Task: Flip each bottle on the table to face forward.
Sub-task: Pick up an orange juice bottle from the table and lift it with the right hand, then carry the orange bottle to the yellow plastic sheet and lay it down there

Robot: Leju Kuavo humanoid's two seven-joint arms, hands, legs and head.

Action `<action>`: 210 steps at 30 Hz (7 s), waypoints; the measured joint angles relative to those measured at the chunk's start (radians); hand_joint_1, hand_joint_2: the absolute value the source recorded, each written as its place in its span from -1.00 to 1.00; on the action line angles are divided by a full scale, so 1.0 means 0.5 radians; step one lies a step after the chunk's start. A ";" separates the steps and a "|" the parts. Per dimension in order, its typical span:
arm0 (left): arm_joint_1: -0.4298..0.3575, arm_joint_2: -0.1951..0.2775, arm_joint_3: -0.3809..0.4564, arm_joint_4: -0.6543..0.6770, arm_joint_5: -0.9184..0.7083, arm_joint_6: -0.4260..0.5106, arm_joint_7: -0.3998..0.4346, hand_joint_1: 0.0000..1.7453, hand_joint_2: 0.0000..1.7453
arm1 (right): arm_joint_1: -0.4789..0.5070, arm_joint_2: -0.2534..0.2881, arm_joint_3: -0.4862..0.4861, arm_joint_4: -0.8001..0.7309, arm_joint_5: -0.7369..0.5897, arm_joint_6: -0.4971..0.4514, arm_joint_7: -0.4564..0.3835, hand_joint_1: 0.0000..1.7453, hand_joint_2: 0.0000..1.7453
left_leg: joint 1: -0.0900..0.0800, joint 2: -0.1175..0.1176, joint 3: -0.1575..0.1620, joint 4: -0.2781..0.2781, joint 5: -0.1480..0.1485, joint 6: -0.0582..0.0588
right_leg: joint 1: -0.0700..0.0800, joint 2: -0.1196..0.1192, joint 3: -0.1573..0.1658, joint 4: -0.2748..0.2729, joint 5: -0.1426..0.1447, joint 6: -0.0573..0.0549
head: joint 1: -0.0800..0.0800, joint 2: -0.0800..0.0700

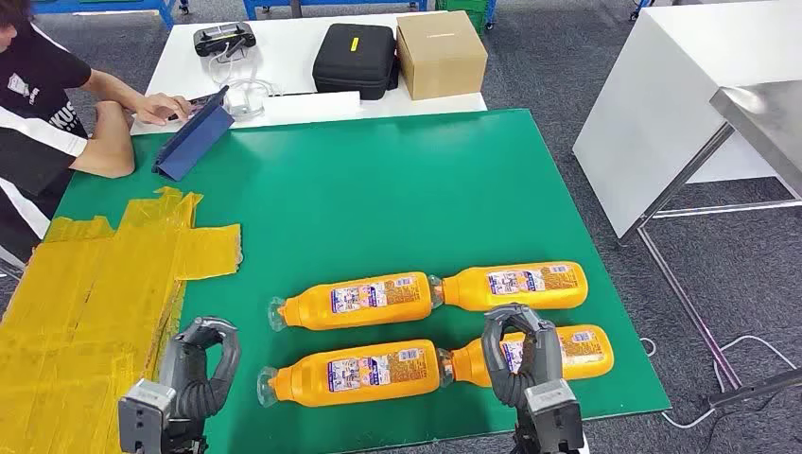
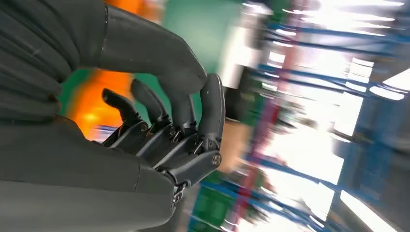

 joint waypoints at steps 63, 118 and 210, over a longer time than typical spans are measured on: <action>-0.513 -0.103 -0.249 0.222 0.286 -0.203 0.103 -1.00 1.00 | -1.645 -0.034 1.042 1.701 1.554 0.503 0.975 -1.00 1.00 | 0.000 -0.001 0.004 0.001 0.004 0.002 | 0.000 -0.002 0.007 0.001 0.000 0.001 | 0.000 0.000; -0.624 -0.121 -0.294 0.394 0.365 -0.181 0.112 -1.00 1.00 | -1.916 0.222 1.161 2.590 1.417 0.579 1.251 1.00 1.00 | 0.000 -0.001 0.004 0.001 0.005 0.002 | 0.000 -0.002 0.007 0.001 0.001 0.001 | 0.000 0.000; -0.754 -0.027 -0.529 0.636 0.736 -0.644 0.403 1.00 1.00 | -1.052 0.269 0.815 1.619 0.642 -0.259 0.256 0.86 1.00 | 0.001 -0.012 -0.002 0.001 0.005 0.000 | 0.001 -0.013 0.003 0.002 -0.001 -0.001 | 0.000 0.000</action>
